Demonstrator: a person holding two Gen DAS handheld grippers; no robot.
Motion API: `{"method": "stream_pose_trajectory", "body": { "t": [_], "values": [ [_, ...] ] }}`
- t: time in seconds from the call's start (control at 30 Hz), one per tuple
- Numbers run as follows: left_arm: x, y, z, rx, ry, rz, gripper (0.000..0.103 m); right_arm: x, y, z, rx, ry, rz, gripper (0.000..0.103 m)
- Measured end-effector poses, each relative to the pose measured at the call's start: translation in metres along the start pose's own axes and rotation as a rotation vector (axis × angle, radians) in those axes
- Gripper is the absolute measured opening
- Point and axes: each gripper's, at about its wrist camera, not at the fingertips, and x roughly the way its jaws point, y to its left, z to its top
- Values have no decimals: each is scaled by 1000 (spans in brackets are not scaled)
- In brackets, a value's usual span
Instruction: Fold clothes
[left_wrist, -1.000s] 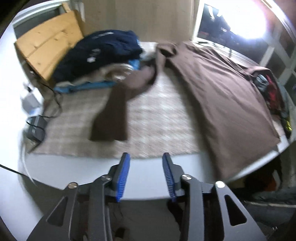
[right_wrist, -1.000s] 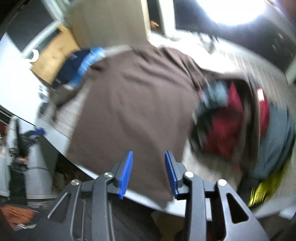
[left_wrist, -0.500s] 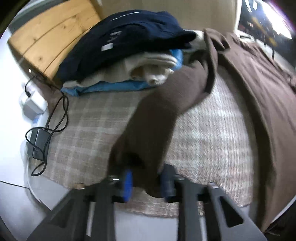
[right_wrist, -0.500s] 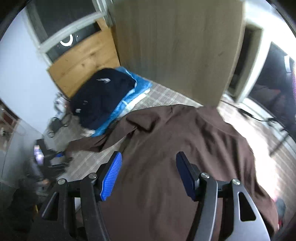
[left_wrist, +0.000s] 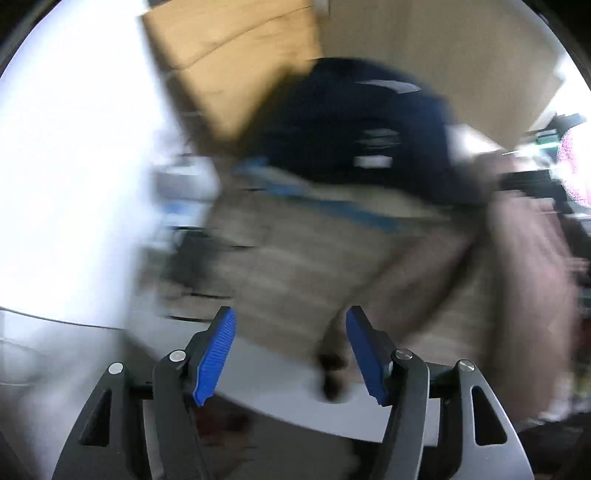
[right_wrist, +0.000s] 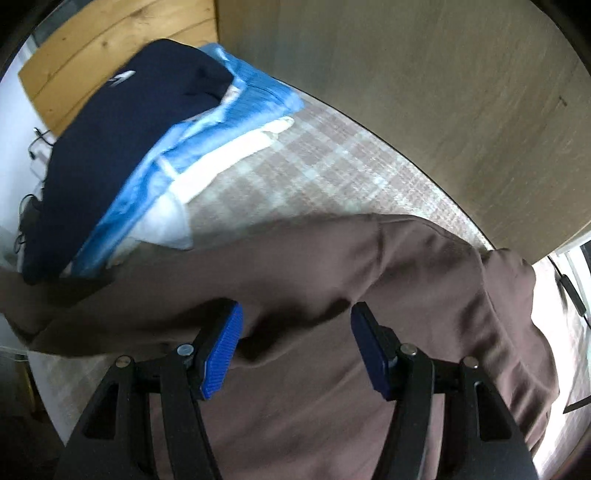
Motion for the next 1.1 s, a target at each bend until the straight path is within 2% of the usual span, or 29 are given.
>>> {"method": "stream_pose_trajectory", "body": {
  "t": [0.13,0.27,0.37,0.47,0.5,0.53,0.6,0.7,0.73,0.83,0.93,1.03,1.1],
  "values": [
    [-2,12,0,-8,13,34,59,-23,-2,-5,-33,-45,11,60],
    [16,-20,-26,142,39,-11,59,-50,17,-13,-114,-93,55,60],
    [33,-49,-40,303,64,-16,59,-60,37,-21,-158,-84,82,60],
    [59,-64,-44,422,115,-15,57,-60,52,-25,-179,-75,87,60],
    [68,-64,-42,440,135,-17,52,-58,56,-25,-191,-72,75,60],
    [76,-64,-40,454,152,-17,39,-57,55,-24,-191,-66,63,60],
    [92,-60,-36,459,189,-44,18,-53,53,-22,-184,-54,40,60],
    [102,-53,-32,444,233,-118,9,-55,36,-15,-91,-56,75,60],
    [103,-51,-31,443,239,-143,1,-57,31,-13,-59,-58,87,60],
    [100,-47,-24,410,271,-195,1,-58,24,-7,44,-41,147,60],
    [72,-43,-9,379,220,-261,1,-50,30,5,111,5,194,60],
    [40,-39,6,348,153,-330,1,-38,38,25,146,56,119,60],
    [19,-36,17,327,109,-376,1,-25,34,37,203,116,103,60]
  ]
}}
